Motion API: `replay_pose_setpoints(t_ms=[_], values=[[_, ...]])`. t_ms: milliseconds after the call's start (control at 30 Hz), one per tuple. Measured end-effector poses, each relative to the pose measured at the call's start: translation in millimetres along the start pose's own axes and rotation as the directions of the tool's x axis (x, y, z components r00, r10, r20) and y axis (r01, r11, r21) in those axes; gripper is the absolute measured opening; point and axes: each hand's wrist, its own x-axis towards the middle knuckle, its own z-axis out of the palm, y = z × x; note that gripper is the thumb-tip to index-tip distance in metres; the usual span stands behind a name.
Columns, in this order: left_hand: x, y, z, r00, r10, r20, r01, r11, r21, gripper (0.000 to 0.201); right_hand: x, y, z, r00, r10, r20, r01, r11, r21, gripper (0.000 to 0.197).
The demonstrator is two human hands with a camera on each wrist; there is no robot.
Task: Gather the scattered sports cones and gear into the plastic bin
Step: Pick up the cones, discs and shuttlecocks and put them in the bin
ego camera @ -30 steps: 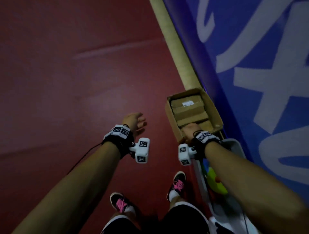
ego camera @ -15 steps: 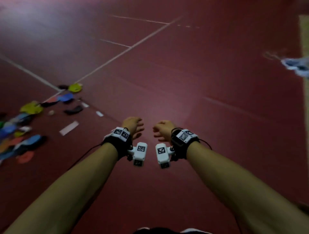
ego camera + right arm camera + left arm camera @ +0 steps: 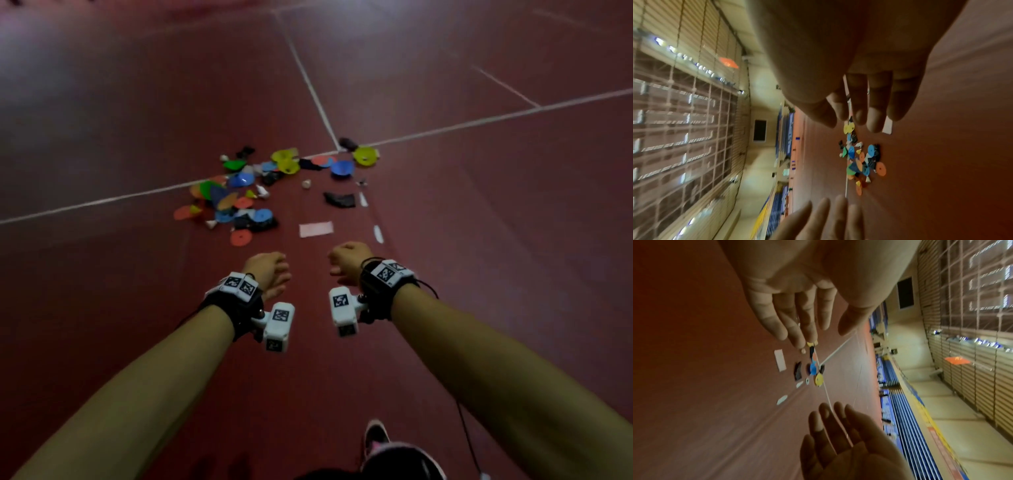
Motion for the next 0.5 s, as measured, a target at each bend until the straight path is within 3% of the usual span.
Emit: replay_pose_setpoints(t_ms=[167, 367, 500], values=[[77, 87, -48, 0.970, 0.052, -0.238, -0.077, 0.992, -0.095, 0.012, 91, -110, 52, 0.983, -0.076, 0.167, 0.089, 0.993, -0.074, 0.012], [184, 118, -79, 0.963, -0.020, -0.267, -0.014, 0.992, -0.124, 0.011, 183, -166, 117, 0.953, -0.083, 0.291, 0.148, 0.967, -0.208, 0.007], [295, 162, -107, 0.975, -0.037, -0.220, 0.009, 0.992, -0.126, 0.019, 273, -206, 162, 0.969, -0.040, 0.246, 0.102, 0.964, -0.244, 0.003]])
